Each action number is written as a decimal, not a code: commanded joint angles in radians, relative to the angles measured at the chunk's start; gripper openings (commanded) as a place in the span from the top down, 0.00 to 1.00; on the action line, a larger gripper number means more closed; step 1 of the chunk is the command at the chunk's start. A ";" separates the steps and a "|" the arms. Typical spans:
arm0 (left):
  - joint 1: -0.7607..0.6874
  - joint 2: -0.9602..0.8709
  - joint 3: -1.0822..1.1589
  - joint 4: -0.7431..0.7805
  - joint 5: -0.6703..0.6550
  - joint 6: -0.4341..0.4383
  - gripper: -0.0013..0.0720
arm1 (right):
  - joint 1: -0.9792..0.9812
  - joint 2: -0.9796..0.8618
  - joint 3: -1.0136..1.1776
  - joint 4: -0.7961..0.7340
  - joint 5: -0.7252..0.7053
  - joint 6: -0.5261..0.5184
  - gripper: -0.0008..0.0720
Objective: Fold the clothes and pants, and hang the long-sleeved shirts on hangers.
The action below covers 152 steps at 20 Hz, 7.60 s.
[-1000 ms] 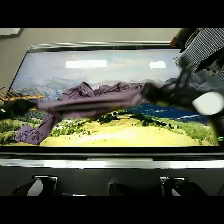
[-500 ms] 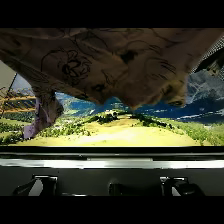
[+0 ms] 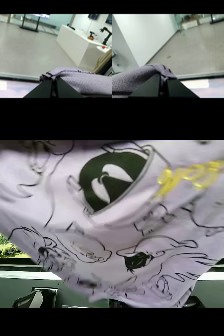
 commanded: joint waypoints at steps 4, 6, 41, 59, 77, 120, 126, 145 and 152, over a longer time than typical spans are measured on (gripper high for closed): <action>-0.140 -0.286 -0.136 0.047 -0.038 0.055 0.95 | 0.000 -0.459 0.003 0.028 0.103 0.071 0.92; -0.257 -0.448 -0.148 0.118 0.043 0.059 0.95 | 0.000 -0.639 0.003 0.107 0.037 0.034 0.92; -0.723 -0.224 -0.944 0.301 -0.113 -0.253 0.11 | 0.561 -0.074 -1.368 -0.071 -0.014 0.167 0.14; -0.768 -0.224 -0.944 0.345 -0.113 -0.317 0.11 | 0.648 -0.286 -1.402 -0.178 -0.235 0.169 0.18; -1.221 -0.329 -0.944 0.516 0.079 -0.507 0.11 | 0.648 -0.204 -1.311 -0.041 -0.059 0.319 0.92; -1.622 -0.210 -0.658 0.811 -0.449 -1.120 0.95 | 0.925 0.026 -1.058 -0.248 0.386 0.782 0.92; -1.221 -0.308 -0.647 0.661 -0.216 -0.776 0.95 | 0.554 -0.014 -1.058 -0.222 0.161 0.658 0.92; -1.054 -0.548 -0.647 0.472 -0.024 -0.539 0.95 | 0.480 -0.311 -0.979 -0.182 0.073 0.398 0.40; -1.054 -0.548 -0.647 0.473 -0.024 -0.533 0.95 | 0.583 -0.473 -0.979 -0.246 0.056 0.299 0.34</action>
